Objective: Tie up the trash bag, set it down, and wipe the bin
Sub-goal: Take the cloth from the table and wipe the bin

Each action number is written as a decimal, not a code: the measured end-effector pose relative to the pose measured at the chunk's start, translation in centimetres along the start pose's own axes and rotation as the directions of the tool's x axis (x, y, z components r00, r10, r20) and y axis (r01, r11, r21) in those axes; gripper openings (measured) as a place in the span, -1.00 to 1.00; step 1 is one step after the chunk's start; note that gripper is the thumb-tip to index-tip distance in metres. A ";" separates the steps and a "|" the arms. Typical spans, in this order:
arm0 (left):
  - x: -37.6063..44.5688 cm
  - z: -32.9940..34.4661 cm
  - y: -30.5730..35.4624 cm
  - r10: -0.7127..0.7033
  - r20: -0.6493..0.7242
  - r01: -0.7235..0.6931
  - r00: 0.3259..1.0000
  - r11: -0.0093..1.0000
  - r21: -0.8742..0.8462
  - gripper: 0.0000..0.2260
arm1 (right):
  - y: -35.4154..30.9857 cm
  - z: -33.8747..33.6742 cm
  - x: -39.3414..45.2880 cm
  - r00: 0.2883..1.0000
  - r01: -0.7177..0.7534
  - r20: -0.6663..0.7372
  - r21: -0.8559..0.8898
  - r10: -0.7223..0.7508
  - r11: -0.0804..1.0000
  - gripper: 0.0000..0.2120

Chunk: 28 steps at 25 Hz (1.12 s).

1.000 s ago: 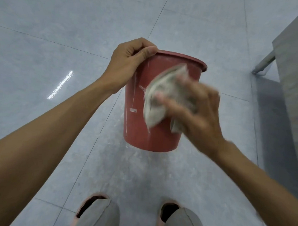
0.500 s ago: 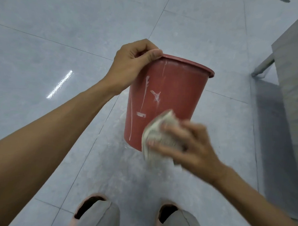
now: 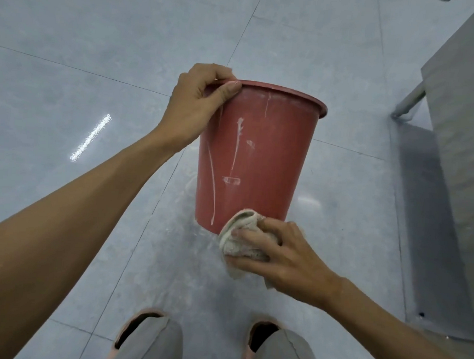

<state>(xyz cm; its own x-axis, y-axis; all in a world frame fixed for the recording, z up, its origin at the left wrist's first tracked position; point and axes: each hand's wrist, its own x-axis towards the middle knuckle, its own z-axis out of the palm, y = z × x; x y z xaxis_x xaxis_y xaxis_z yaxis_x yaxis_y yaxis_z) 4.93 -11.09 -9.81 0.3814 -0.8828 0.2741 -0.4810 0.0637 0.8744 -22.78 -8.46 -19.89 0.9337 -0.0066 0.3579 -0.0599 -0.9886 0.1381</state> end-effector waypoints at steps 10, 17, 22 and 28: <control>0.1 0.5 0.0 0.033 0.097 -0.015 0.995 0.983 -0.186 -0.79 | 5.5 -0.7 8.2 0.837 -0.441 -0.371 -0.022 0.403 0.897 -0.71; -0.3 0.0 1.0 0.007 0.118 0.012 0.993 0.987 -0.163 -0.77 | 1.1 -2.0 0.5 0.994 0.098 -0.052 -0.021 -0.099 0.995 -0.66; 0.4 0.3 1.5 0.023 0.181 0.010 0.983 0.985 -0.175 -0.78 | 8.2 -3.8 8.7 0.813 -0.445 -0.447 -0.061 0.374 0.894 -0.70; 0.1 -0.4 -0.2 0.021 0.138 -0.011 0.990 0.997 -0.076 -0.77 | 0.9 0.2 1.3 0.979 -0.172 -0.116 -0.029 0.168 0.985 -0.61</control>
<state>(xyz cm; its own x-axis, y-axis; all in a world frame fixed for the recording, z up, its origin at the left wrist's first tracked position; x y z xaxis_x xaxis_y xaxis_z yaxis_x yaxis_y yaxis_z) 5.38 -10.98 -9.84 0.2582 -0.9372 0.2345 -0.4238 0.1083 0.8993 -21.50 -9.41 -19.46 0.8632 -0.1546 0.4807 -0.2296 -0.9680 0.1009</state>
